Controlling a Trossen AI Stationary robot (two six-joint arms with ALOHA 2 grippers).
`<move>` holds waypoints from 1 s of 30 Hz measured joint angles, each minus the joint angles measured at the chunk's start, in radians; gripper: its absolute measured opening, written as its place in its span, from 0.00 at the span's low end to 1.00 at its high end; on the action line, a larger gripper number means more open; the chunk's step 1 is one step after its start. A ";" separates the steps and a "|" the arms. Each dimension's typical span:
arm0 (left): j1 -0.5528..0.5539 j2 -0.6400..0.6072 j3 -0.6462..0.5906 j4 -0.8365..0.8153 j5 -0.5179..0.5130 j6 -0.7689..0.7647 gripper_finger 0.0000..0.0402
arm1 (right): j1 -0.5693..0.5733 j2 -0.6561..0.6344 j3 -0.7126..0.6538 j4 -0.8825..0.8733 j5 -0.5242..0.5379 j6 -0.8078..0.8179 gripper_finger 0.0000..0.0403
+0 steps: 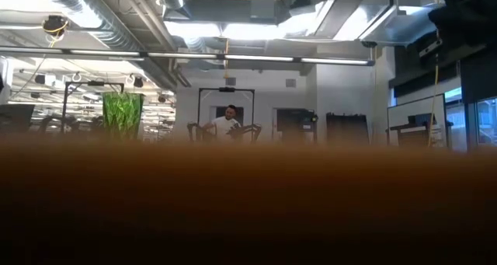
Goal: Pick and place plate/cup/fork/spoon on tray
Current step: Put the green glass on the blue tray
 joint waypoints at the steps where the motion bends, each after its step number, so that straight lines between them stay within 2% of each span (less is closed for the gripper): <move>1: 0.012 0.000 0.000 0.004 -0.002 0.001 0.00 | 0.000 0.011 0.039 -0.054 0.018 0.002 0.05; 7: 0.044 0.009 0.000 0.025 -0.009 0.022 0.00 | 0.000 0.156 0.273 -0.382 0.094 0.000 0.05; 11: 0.044 0.008 0.000 0.037 -0.004 0.019 0.00 | 0.000 0.279 0.393 -0.516 0.127 0.010 0.05; 20: 0.044 0.017 0.000 0.041 0.012 0.052 0.02 | 0.000 0.455 0.541 -0.557 0.131 -0.053 0.05; 25: 0.058 0.037 0.000 0.038 0.061 0.035 0.10 | 0.000 0.493 0.564 -0.557 0.131 -0.077 0.05; 30: 0.152 0.086 0.000 0.038 0.055 -0.044 0.19 | 0.000 0.511 0.564 -0.557 0.130 -0.072 0.05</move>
